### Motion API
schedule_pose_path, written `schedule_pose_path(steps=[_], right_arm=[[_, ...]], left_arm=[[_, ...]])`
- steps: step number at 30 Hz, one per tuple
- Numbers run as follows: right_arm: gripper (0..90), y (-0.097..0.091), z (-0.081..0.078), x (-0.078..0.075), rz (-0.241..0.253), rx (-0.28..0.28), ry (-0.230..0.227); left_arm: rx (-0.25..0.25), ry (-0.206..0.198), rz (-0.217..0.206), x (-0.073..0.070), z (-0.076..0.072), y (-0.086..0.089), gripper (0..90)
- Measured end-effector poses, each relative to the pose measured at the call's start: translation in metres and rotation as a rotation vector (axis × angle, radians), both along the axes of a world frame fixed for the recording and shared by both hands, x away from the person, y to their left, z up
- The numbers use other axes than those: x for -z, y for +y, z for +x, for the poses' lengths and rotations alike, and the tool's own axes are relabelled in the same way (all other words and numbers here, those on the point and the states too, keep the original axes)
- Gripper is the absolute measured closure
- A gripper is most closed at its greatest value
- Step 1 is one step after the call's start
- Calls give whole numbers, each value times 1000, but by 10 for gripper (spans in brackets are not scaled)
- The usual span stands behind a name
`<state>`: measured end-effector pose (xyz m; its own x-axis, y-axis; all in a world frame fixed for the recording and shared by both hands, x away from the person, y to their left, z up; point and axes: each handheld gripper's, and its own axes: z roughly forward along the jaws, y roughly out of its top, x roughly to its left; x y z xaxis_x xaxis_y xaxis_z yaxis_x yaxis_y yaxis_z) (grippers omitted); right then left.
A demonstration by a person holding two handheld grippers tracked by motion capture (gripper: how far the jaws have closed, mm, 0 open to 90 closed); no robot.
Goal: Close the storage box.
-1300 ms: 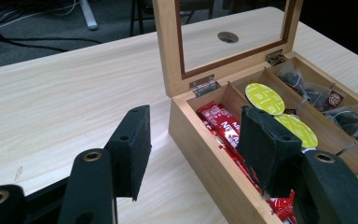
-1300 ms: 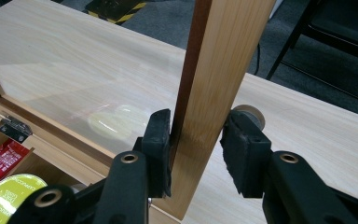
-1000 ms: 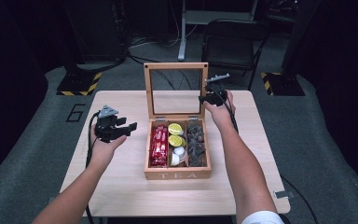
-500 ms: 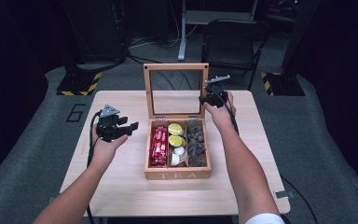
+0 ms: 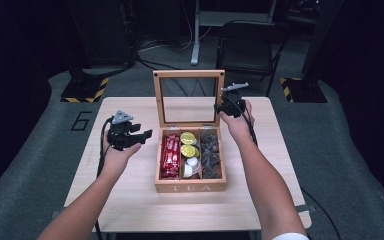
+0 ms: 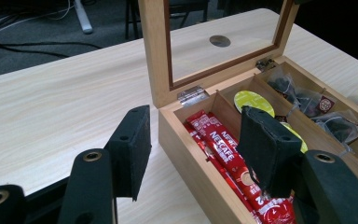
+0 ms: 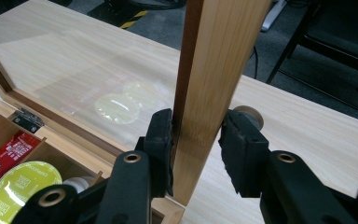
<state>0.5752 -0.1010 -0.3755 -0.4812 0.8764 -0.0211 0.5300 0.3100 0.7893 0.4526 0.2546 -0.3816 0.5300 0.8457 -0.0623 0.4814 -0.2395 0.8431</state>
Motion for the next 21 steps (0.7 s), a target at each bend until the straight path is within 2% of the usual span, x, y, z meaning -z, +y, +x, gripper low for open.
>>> schedule_pose_path(steps=[12,16,21], right_arm=[[647,-2,-11,2,11,-1,-37],[647,-3,-17,2,14,-5,-47],[647,-3,-23,4,15,-1,-65]], left_arm=[[-1,-3,1,-2,5,-8,441],[4,-6,13,-3,5,-13,441],[13,-17,17,-11,9,-20,441]])
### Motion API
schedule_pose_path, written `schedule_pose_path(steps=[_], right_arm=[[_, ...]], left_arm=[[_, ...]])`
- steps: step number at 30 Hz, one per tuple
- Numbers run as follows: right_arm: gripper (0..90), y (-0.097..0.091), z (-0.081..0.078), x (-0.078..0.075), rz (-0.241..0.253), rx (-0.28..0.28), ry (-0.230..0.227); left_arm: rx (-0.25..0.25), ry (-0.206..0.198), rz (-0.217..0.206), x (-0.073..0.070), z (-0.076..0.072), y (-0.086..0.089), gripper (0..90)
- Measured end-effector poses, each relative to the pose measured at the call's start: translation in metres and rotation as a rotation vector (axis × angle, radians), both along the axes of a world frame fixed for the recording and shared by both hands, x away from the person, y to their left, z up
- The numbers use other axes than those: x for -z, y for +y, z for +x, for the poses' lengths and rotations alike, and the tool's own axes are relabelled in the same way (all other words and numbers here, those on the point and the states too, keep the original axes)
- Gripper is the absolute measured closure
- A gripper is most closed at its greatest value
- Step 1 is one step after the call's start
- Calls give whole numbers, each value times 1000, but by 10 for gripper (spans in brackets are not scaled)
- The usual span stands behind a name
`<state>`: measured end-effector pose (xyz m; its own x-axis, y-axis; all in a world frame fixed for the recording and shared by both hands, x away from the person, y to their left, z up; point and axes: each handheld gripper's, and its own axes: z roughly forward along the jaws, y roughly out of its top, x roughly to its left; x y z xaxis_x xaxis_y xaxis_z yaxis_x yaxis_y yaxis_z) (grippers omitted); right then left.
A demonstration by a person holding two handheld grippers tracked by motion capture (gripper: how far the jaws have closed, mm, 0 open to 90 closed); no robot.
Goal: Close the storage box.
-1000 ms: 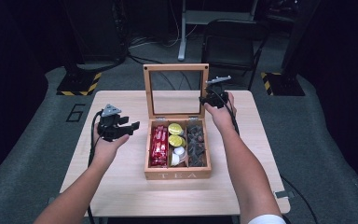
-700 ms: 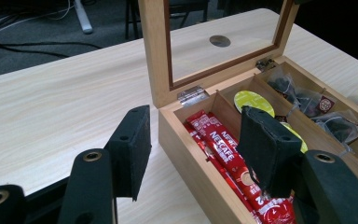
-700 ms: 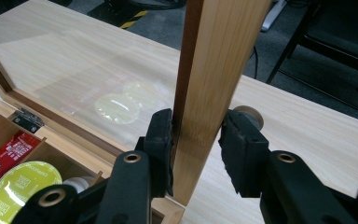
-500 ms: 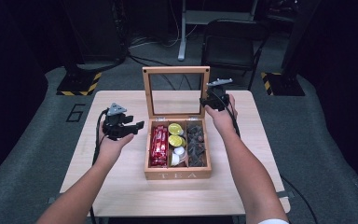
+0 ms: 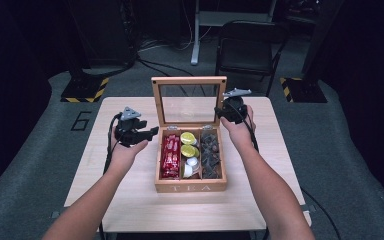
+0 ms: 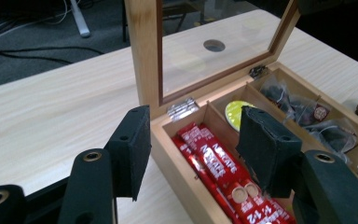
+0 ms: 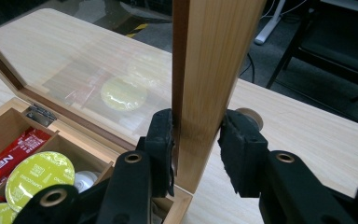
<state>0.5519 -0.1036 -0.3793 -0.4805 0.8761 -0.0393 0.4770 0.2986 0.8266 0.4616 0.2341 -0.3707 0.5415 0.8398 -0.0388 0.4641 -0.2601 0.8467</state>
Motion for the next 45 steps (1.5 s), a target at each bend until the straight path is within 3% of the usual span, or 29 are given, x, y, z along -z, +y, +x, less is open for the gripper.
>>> schedule_pose_path(steps=[9,16,20,25,39,45], right_arm=[[647,-2,-10,1,-4,-15,-17],[646,-3,-15,3,-2,-19,-25],[647,-3,-16,3,-7,-21,-25],[646,-3,-18,4,1,-24,-29],[645,-4,-21,5,3,-34,-32],[644,-5,-22,6,7,-35,-35]], left_arm=[[-18,-32,3,-17,9,-8,441],[-80,-65,7,-25,24,-9,430],[-84,-77,16,-29,28,-12,430],[-91,-94,-12,-35,33,-12,438],[-94,-130,-23,-44,34,-18,555],[-85,-123,-25,-44,34,-22,614]])
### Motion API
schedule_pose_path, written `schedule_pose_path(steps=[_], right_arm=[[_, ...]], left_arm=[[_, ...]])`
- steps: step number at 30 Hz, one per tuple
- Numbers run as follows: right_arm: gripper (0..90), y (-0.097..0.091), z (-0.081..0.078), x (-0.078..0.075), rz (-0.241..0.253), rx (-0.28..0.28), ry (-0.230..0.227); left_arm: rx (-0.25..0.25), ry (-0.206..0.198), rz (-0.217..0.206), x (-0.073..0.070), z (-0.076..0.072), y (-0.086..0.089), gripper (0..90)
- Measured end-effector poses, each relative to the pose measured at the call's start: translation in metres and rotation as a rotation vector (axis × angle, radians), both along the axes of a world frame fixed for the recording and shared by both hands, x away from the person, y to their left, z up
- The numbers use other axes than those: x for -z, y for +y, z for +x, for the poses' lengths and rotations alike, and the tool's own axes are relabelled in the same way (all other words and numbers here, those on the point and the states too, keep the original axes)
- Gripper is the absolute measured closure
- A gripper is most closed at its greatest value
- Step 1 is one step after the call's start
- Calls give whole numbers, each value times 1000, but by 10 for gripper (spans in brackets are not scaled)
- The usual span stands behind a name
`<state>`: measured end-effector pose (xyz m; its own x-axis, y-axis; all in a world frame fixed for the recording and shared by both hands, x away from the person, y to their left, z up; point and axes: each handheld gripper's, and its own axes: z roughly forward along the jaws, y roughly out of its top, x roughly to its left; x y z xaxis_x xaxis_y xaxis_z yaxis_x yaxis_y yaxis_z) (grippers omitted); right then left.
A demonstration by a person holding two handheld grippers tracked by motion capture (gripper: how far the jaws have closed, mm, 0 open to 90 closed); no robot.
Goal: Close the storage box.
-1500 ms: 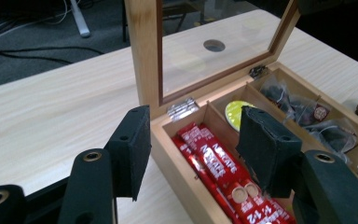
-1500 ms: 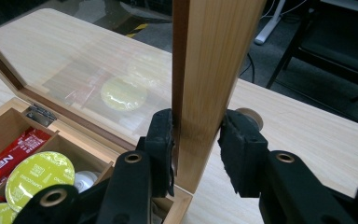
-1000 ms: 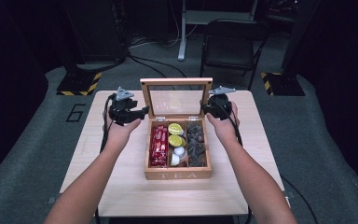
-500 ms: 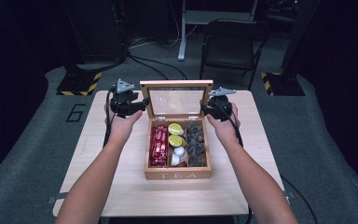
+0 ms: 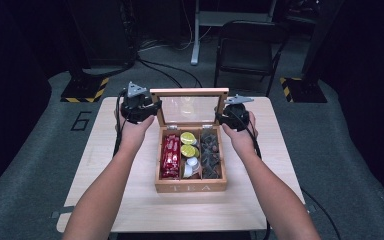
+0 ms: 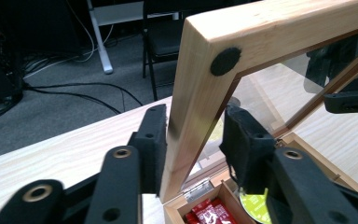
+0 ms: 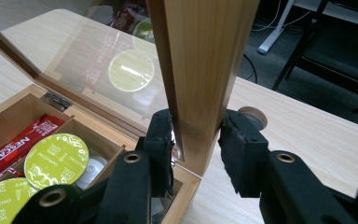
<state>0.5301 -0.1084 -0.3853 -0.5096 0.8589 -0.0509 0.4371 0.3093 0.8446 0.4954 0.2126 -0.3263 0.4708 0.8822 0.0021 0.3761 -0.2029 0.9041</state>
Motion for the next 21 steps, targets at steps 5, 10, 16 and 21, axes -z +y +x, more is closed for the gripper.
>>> schedule_pose_path(steps=[5,10,16,21], right_arm=[[640,-2,-1,2,15,-2,3],[619,-4,-2,4,39,-9,21],[585,-8,-8,6,57,-24,26],[543,-10,-12,4,73,-42,39]], left_arm=[[-1,4,-8,2,-1,2,638],[-1,-8,2,4,-4,1,639],[15,-13,10,6,-10,2,638],[31,-7,5,8,-15,4,634]])
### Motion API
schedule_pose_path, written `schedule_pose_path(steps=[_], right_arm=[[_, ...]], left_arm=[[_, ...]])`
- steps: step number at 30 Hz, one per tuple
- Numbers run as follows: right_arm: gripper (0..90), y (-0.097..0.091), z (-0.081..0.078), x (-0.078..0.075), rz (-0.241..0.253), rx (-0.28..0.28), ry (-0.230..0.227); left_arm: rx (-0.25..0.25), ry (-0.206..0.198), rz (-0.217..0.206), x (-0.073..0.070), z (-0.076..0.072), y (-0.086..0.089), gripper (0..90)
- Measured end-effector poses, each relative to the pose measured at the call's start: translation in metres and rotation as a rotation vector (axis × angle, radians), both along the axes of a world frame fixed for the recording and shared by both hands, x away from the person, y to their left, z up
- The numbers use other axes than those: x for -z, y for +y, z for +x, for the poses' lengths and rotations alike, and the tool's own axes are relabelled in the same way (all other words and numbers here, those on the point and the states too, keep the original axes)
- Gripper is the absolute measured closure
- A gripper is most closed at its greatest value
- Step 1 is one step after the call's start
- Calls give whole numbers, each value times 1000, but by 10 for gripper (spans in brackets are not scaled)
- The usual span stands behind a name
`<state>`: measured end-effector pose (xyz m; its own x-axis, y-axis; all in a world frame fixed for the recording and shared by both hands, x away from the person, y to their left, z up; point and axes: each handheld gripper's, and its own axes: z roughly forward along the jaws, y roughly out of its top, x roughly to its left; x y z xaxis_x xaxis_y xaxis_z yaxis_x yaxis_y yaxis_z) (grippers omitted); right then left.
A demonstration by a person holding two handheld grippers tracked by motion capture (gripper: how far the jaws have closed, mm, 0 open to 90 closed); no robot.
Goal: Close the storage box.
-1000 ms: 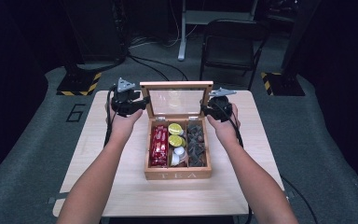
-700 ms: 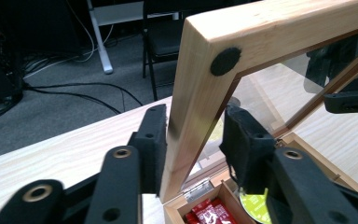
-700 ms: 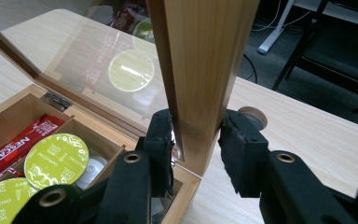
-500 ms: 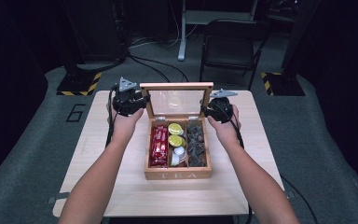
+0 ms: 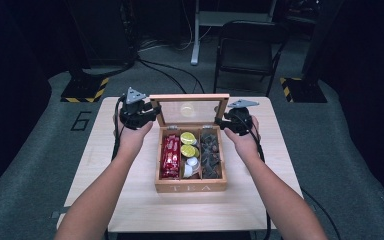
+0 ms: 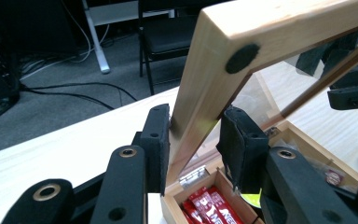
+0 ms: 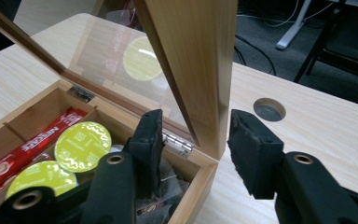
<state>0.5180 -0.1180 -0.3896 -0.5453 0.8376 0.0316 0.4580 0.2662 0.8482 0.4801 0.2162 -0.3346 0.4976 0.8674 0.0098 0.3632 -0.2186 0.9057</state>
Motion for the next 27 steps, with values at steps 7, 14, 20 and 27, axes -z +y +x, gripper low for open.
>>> schedule_pose_path(steps=[7,14,20,27], right_arm=[[543,-6,-11,-8,-7,-29,-20],[571,-8,-27,-21,3,-62,-60],[579,-11,-40,-32,-10,-86,-96],[579,-12,-52,-40,-8,-104,-113]], left_arm=[[38,14,26,2,-10,3,629],[58,18,26,6,-17,4,623],[59,13,36,9,-23,4,621],[74,14,26,14,-30,6,614]])
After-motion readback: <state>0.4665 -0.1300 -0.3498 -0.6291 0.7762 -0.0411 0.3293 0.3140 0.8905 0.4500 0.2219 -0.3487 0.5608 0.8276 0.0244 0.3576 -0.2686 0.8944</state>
